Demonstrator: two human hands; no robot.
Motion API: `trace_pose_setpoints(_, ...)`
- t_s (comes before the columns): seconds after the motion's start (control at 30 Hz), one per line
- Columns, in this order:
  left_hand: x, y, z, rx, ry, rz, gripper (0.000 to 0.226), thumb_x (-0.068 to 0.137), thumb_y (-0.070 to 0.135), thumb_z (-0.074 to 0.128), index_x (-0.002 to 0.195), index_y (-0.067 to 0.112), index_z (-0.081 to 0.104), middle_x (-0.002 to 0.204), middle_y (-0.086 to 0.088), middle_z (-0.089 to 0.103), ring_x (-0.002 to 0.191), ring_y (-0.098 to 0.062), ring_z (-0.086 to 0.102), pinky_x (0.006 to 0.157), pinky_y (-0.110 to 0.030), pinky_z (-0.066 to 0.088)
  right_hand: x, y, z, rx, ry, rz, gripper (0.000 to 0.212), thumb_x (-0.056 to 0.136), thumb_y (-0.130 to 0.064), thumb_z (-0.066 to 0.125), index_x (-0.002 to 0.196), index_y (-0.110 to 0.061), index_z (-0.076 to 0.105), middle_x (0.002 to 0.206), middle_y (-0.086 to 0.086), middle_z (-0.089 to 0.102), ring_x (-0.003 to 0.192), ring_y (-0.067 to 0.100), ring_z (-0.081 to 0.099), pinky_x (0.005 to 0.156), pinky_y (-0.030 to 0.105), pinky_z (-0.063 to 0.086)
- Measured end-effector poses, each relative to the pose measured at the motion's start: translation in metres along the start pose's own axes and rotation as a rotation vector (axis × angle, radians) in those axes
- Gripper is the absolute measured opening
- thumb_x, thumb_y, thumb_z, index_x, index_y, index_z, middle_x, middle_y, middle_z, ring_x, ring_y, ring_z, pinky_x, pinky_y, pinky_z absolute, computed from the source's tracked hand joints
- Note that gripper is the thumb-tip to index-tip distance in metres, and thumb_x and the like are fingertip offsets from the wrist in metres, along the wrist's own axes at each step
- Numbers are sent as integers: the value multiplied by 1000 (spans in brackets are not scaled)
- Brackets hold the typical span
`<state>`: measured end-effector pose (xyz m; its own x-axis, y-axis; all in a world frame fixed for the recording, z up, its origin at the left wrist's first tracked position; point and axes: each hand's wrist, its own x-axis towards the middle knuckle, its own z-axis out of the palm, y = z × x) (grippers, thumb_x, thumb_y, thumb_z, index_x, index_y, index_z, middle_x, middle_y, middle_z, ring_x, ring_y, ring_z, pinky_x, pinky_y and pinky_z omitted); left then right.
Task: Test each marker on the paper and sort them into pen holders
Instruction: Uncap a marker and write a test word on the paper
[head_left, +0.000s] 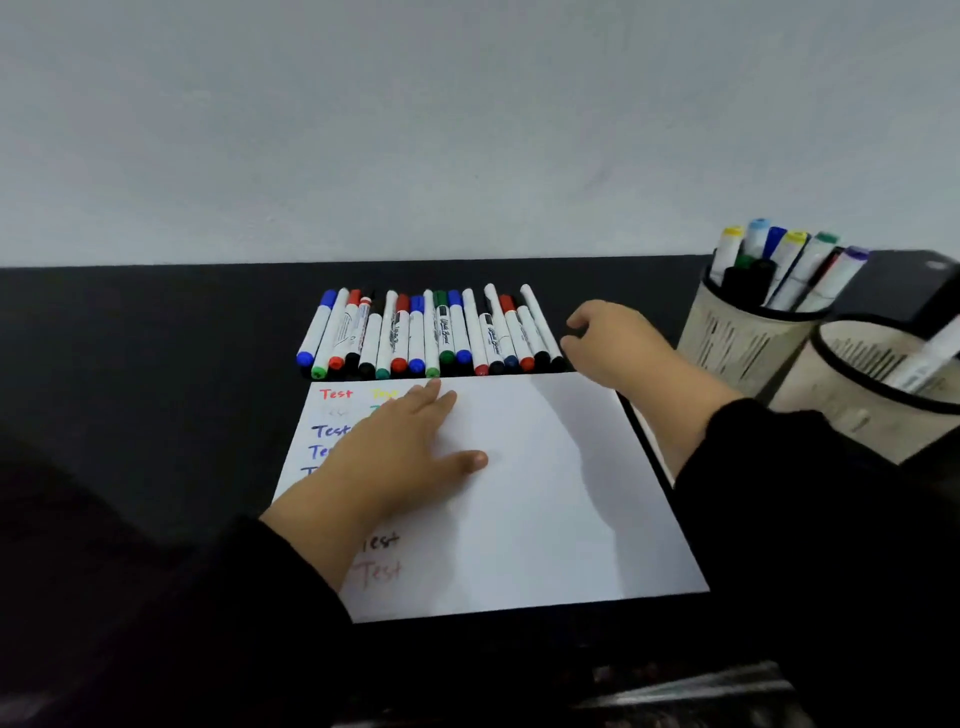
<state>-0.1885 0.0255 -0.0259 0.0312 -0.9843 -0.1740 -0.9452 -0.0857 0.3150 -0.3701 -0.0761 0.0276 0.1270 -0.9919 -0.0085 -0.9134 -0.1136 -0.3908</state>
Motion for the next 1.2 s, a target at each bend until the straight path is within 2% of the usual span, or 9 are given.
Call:
trace_pose_setpoints(0.2, 0, -9, 7, -27, 0, 8, 79, 85, 67, 40, 149, 37, 3, 154, 22, -9, 143, -5, -3, 114, -31, 6, 35, -2, 18, -62, -164, 34, 33, 94, -13, 49, 127, -8, 53, 121, 11, 59, 108, 26, 57, 82, 30, 45)
trace_pose_setpoints(0.33, 0, -8, 7, -36, 13, 13, 79, 85, 66, 39, 149, 37, 3, 154, 23, -9, 142, -3, -5, 113, -27, 4, 47, 1, 26, -92, -217, 45, 29, 93, -16, 51, 119, -8, 59, 109, 11, 62, 92, 23, 58, 74, 30, 45)
trace_pose_setpoints(0.47, -1, -7, 6, -38, 7, 13, 79, 85, 67, 38, 149, 37, 3, 154, 23, -8, 142, -2, -4, 113, -28, 5, 54, 0, 26, -159, -224, 78, 14, 91, -19, 56, 93, -5, 58, 72, 6, 48, 60, 17, 44, 51, 25, 33)
trace_pose_setpoints(0.63, -3, -7, 7, -46, 12, 15, 79, 85, 67, 39, 149, 36, 5, 154, 22, -7, 142, -2, -4, 113, -27, 4, 53, -2, 26, -171, -180, 96, 29, 88, -19, 58, 65, -10, 42, 63, 4, 41, 53, 16, 38, 47, 25, 27)
trace_pose_setpoints(0.83, -3, -4, 3, -31, -31, -13, 79, 86, 65, 40, 150, 34, 5, 155, 19, -8, 143, -6, -4, 115, -32, 6, 36, -1, 19, 163, -63, 179, 12, 87, -16, 58, 87, -4, 61, 65, 4, 46, 55, 15, 45, 50, 24, 34)
trace_pose_setpoints(0.97, -9, 2, -6, -65, -66, -42, 75, 90, 59, 42, 150, 32, 6, 156, 15, -6, 144, -7, -1, 115, -34, 9, 1, -6, 7, 390, -36, 196, 22, 87, -14, 59, 104, -1, 67, 84, 15, 61, 72, 20, 50, 75, 33, 49)
trace_pose_setpoints(1.03, -15, 1, -9, -158, -46, -73, 73, 90, 56, 44, 150, 33, 9, 157, 15, 0, 143, -8, 6, 114, -36, 15, -23, -8, 3, 504, -16, 190, 20, 86, -11, 57, 98, -1, 69, 83, 20, 61, 71, 21, 45, 71, 35, 50)
trace_pose_setpoints(1.1, -26, -1, -14, -307, 20, -124, 71, 90, 55, 46, 148, 35, 13, 156, 14, 8, 142, -11, 17, 111, -38, 24, -48, -11, -1, 587, -18, 191, 14, 84, -10, 52, 82, -5, 64, 66, 10, 46, 59, 17, 37, 54, 27, 36)
trace_pose_setpoints(1.2, -47, -8, -17, -476, 155, -194, 69, 89, 53, 48, 148, 39, 14, 155, 11, 18, 139, -15, 26, 103, -38, 34, -77, -11, -1, 690, -44, 203, 20, 84, -10, 49, 65, -13, 49, 58, 2, 34, 53, 15, 27, 51, 25, 24)
